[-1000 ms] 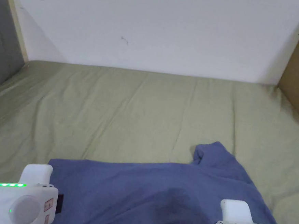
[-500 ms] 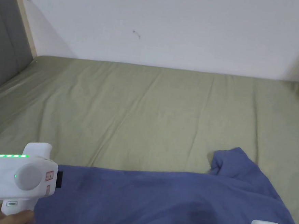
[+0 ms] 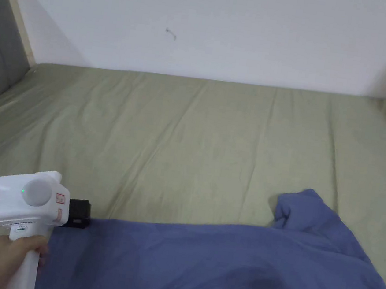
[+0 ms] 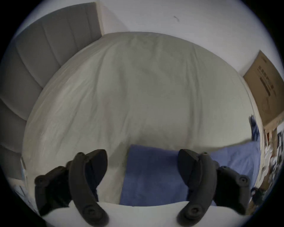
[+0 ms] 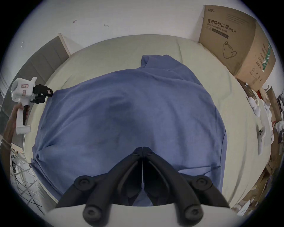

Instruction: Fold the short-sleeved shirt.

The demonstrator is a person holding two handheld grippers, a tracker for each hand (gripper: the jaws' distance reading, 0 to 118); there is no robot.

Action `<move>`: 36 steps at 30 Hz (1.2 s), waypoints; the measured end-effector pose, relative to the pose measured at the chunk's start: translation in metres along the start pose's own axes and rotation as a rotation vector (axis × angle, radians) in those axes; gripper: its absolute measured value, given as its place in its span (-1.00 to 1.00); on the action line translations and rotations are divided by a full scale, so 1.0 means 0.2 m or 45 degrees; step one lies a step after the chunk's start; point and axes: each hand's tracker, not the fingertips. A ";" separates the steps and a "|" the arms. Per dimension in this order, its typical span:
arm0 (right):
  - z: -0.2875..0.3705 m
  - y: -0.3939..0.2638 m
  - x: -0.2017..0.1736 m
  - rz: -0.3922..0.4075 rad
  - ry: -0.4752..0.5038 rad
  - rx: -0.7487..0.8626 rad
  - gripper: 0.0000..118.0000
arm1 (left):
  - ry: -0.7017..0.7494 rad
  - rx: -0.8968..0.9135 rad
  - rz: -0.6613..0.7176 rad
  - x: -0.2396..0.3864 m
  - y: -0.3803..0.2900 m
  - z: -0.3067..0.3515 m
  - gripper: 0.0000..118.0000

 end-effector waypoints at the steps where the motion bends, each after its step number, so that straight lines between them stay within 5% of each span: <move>1: -0.01 0.00 0.00 -0.003 -0.002 -0.005 -0.98 | 0.000 -0.022 0.046 -0.01 -0.02 -0.02 -0.10; 4: -0.02 -0.01 0.01 -0.027 0.011 -0.029 -0.98 | 0.060 -0.012 -0.045 0.01 -0.07 0.00 -0.56; 5: -0.02 -0.02 0.02 -0.031 0.018 -0.030 -0.98 | 0.073 0.006 -0.075 0.03 -0.08 0.03 -0.94; 18: -0.04 0.26 0.28 -0.080 0.019 0.023 -0.97 | 0.035 0.125 -0.235 0.09 -0.06 0.31 -0.95; 19: -0.06 0.35 0.33 -0.066 0.012 0.009 -0.85 | 0.034 0.136 -0.249 0.10 -0.06 0.34 -0.95; 22: -0.17 0.59 0.46 -0.059 -0.004 0.023 0.51 | 0.033 0.161 -0.269 0.10 -0.08 0.40 -0.95; 23: -0.21 0.68 0.50 -0.072 -0.003 0.040 0.68 | 0.029 0.169 -0.269 0.10 -0.08 0.42 -0.95; 26: -0.32 0.86 0.57 -0.086 -0.050 0.040 0.68 | 0.019 0.170 -0.255 0.08 -0.08 0.42 -0.95; 31: -0.55 0.91 0.57 0.062 -0.097 -0.110 0.65 | 0.029 0.147 -0.255 0.07 -0.11 0.38 -0.95; 33: -0.63 0.89 0.57 0.066 -0.091 -0.149 0.19 | 0.034 0.137 -0.258 0.07 -0.12 0.37 -0.95; 35: -0.61 0.86 0.59 -0.003 -0.038 -0.085 0.09 | 0.027 0.130 -0.245 0.05 -0.11 0.36 -0.95; 36: -0.58 0.85 0.58 -0.031 -0.028 -0.054 -0.13 | 0.028 0.131 -0.234 0.05 -0.10 0.36 -0.95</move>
